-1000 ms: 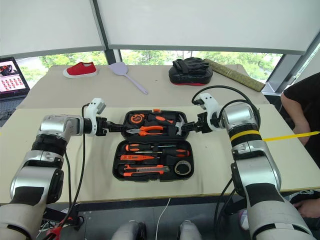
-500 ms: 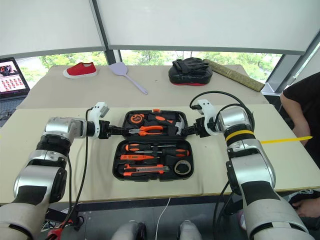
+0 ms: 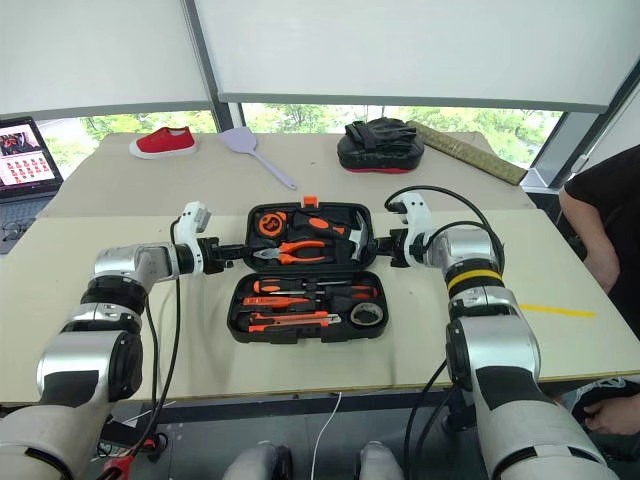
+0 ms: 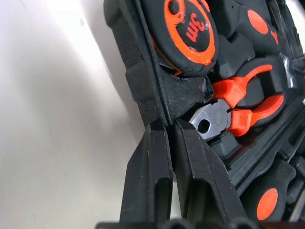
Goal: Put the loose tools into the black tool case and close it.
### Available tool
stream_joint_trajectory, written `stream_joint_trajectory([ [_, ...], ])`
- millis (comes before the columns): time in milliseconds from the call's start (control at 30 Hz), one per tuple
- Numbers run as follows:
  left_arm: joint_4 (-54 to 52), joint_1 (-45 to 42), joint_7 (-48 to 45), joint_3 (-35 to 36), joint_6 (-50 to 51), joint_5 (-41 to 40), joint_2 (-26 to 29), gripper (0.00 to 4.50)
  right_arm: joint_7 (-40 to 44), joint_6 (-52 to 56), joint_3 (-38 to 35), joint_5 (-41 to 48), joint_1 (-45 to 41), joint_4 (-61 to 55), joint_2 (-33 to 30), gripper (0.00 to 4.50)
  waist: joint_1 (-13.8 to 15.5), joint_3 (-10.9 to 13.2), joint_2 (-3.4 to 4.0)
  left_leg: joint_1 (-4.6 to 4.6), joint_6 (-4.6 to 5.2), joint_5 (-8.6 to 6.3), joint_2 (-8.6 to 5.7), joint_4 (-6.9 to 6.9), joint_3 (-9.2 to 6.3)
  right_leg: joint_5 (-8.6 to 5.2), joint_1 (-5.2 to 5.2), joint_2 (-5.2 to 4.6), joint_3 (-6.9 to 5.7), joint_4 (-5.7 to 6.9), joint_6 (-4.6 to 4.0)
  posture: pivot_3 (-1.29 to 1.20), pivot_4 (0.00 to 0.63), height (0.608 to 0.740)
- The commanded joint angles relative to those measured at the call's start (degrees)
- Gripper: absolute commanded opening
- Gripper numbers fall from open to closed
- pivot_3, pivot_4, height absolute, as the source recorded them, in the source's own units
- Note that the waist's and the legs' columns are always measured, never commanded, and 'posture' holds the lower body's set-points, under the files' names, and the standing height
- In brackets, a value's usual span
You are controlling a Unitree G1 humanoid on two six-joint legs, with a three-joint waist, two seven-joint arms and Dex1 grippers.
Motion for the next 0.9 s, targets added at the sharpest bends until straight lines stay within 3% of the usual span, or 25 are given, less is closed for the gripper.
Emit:
stream_joint_trajectory([
  [33, -12.3, 5.18, -3.53, 4.01, -8.17, -5.12, -0.15, 0.04, 5.02, -16.02, 0.54, 0.71, 7.63, -17.78, -2.47, 0.04, 0.09, 0.01, 0.01, -0.16, 0.0, 0.0, 0.0, -0.03, 0.01, 0.0, -0.11, 0.0, -0.02, 0.02, 0.0, 0.0, 0.15, 0.74],
  [200, -27.07, 16.12, -0.22, 7.24, -11.81, -8.73, -2.02, 0.04, 3.15, -36.56, 3.14, -5.02, 21.39, -29.01, -6.28, 0.04, 0.2, 0.01, 0.0, -0.39, 0.03, -0.06, -0.01, -0.05, 0.05, 0.02, -0.16, -0.01, -0.04, -0.12, 0.11, 0.0, 0.15, 0.74],
  [433, -37.25, 35.2, -2.04, 4.84, -31.73, -3.44, -0.81, 0.04, -16.53, -63.52, 7.79, -26.94, 34.24, -27.72, -15.19, 0.04, 0.23, 0.01, 0.0, 0.12, 0.18, -0.26, 0.0, -0.07, 0.29, -0.02, 0.19, -0.07, 0.03, -0.49, 0.16, 0.0, 0.15, 0.74],
  [467, -37.62, 37.78, -3.41, 4.12, -34.39, -2.91, -0.21, 0.39, -18.19, -65.53, 8.5, -28.4, 35.6, -26.8, -16.01, 0.01, 0.23, 0.01, 0.0, 0.24, 0.18, -0.26, 0.02, -0.07, 0.33, -0.04, 0.25, -0.09, 0.04, -0.47, 0.16, 0.0, 0.15, 0.74],
  [600, -37.42, 43.11, -5.64, 3.58, -40.95, -3.11, 1.5, 1.82, -24.13, -70.95, 9.2, -31.27, 37.83, -24.23, -18.14, 1.3, 0.39, 0.03, -0.03, 1.02, 0.07, -0.29, 0.13, -0.08, 0.46, -0.49, 0.88, -0.14, 0.03, -0.48, 0.24, 0.0, 0.15, 0.74],
  [767, -34.48, 44.26, -3.55, 4.52, -42.26, -2.18, 4.79, 3.62, -26.21, -73.84, 7.74, -29.45, 39.4, -22.42, -20.78, 3.02, 0.35, 0.04, -0.04, 1.01, -0.25, -0.33, 0.17, -0.07, 0.56, -0.41, 0.83, -0.36, 0.04, -0.33, 0.05, 0.0, 0.15, 0.74],
  [833, -31.89, 42.53, -2.0, 5.32, -38.78, -2.41, 7.0, 3.62, -16.85, -65.04, 4.21, -14.19, 44.69, -27.76, -21.21, 3.02, 0.74, 0.04, -0.05, 1.06, -0.24, -0.31, 0.17, -0.06, 0.54, -0.41, 0.86, -0.36, 0.04, -0.33, 0.07, 0.0, 0.15, 0.74],
  [900, -30.97, 40.48, -2.44, 5.06, -35.97, -3.99, 8.0, 3.68, -9.11, -54.85, 1.68, -1.34, 49.01, -34.85, -21.55, 2.58, 1.03, 0.03, -0.07, 1.07, 0.16, -0.08, 0.24, -0.06, 0.47, -0.42, 0.96, -0.3, -0.02, -0.33, 0.21, 0.0, 0.15, 0.74],
])
